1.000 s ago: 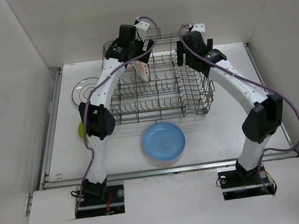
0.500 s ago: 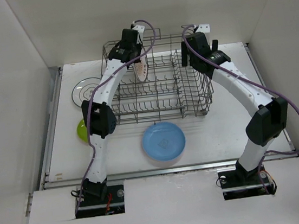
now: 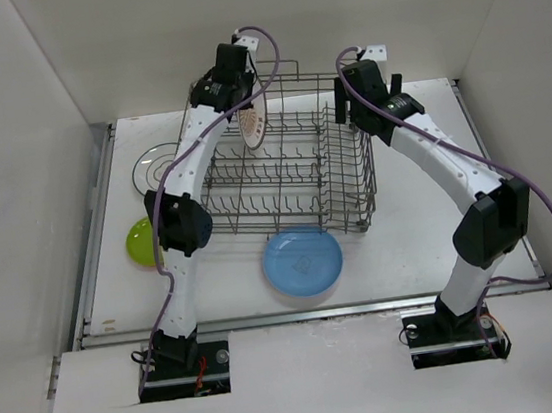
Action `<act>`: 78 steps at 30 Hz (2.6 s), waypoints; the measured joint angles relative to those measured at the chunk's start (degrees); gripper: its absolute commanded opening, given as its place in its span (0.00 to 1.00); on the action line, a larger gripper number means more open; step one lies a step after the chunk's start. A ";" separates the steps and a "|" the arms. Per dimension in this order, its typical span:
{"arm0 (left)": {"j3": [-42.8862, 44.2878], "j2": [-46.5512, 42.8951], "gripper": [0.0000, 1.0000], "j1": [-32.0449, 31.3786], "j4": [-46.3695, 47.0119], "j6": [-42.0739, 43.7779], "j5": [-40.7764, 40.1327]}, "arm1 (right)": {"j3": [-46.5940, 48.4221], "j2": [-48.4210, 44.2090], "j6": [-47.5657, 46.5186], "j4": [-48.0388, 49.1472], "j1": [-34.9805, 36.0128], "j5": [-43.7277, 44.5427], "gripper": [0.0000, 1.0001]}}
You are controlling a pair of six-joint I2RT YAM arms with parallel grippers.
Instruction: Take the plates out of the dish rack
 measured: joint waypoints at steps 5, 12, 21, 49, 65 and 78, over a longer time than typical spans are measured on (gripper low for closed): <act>5.90 -0.52 0.00 0.52 -0.87 -0.39 -0.94 | 0.04 0.70 0.22 -0.07 0.00 2.08 1.00; 10.97 -4.35 0.00 0.63 -0.39 -2.32 0.09 | 1.90 2.01 0.26 -0.57 -0.31 4.96 0.98; 10.62 -10.12 0.00 15.52 -1.44 -9.16 5.99 | 4.57 8.17 0.98 -2.01 -2.08 -3.48 0.66; -14.08 -2.60 0.00 44.70 -6.05 -15.65 32.00 | 16.87 17.00 -7.37 -0.04 -9.07 -13.27 0.00; -14.10 4.07 0.40 44.06 -10.12 -7.21 29.55 | 18.01 19.23 -14.75 4.59 -10.88 -16.41 0.10; -8.70 11.32 0.56 36.92 -22.34 5.95 20.22 | 18.45 20.02 -16.37 6.03 -10.93 -15.02 0.29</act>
